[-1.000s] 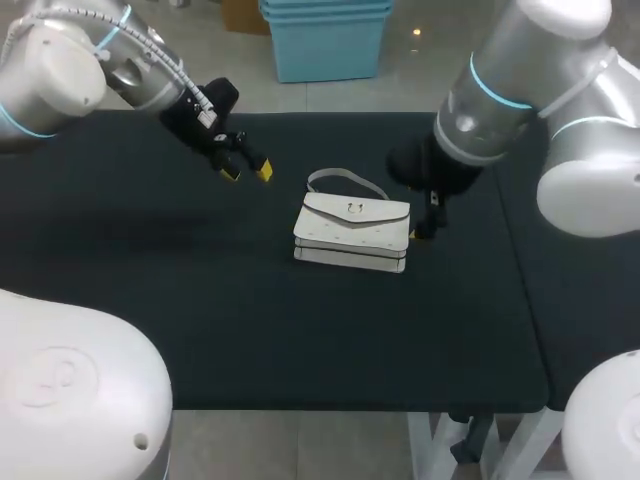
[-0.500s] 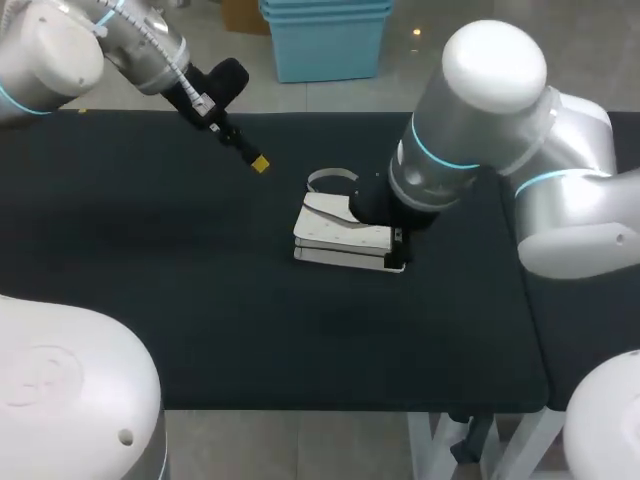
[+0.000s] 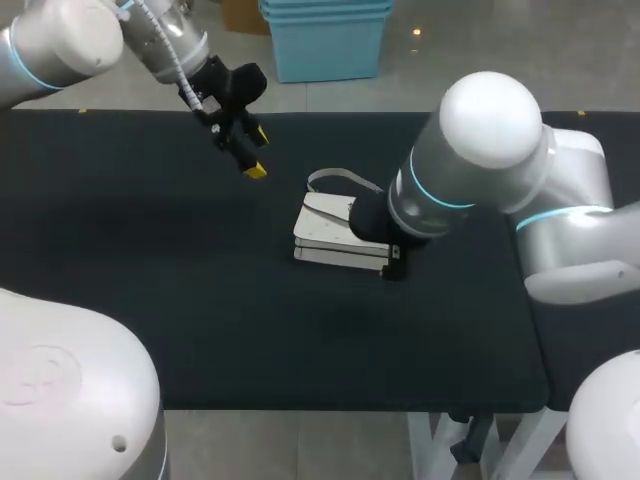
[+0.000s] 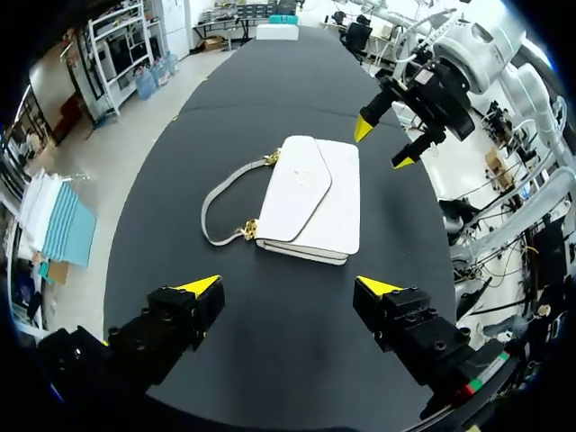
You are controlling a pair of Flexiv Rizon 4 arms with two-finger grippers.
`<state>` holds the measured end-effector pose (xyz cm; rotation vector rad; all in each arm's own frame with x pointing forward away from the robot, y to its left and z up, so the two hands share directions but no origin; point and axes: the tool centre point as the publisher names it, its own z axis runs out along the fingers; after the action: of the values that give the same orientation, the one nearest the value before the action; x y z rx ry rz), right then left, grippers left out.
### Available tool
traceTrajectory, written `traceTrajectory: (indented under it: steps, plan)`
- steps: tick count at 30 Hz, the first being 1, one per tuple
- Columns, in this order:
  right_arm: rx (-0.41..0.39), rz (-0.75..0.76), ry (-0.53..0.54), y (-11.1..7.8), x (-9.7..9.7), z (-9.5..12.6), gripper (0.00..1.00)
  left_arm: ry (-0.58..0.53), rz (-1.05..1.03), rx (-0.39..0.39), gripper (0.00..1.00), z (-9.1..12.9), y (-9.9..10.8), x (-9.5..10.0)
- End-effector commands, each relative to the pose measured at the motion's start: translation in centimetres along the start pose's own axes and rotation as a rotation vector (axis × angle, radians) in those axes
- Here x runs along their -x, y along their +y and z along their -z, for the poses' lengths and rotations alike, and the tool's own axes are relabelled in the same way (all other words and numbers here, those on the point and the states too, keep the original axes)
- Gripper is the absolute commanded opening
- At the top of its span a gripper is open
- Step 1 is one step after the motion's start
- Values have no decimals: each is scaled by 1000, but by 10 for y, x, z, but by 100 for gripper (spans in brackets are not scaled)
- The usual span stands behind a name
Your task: Pick up the bag, open it, inspect its contents, close it, and place it on the opposite side
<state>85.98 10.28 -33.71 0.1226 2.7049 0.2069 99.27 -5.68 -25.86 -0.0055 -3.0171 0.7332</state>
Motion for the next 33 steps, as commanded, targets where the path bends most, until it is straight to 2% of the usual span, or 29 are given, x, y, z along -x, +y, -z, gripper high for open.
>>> traceTrajectory:
  steps: [1,4,6,8,11,15,18,24,29,31,33]
  plan:
    - [5,2,-105,2,-2,-16,85,97,-420,-17,100,-6,-5,6]
    - [1,3,-127,2,1,-24,77,124,-414,-16,100,-4,-5,5]
    - [2,8,-139,2,3,-26,65,124,-414,-16,100,-4,-5,5]
    - [-6,19,-148,2,5,-29,57,124,-414,-16,100,-4,-5,5]
    - [-14,35,-154,1,8,-35,57,82,-470,16,100,-3,-7,1]
    - [-22,37,-167,-1,12,-40,49,33,-620,15,100,-4,-10,-4]
    - [-24,35,-171,-3,14,-43,47,-12,-764,11,100,-8,-10,-9]
    - [-26,25,-173,-6,16,-48,39,-47,-817,-37,100,-19,-17,-9]
    - [-29,18,-171,-8,16,-52,17,-75,-845,-85,100,-28,-22,-12]
    - [-30,14,-173,-9,16,-53,2,-85,-854,-82,100,-32,-25,-12]
    - [-30,12,-177,-9,16,-53,0,-99,-864,-89,100,-36,-27,-13]
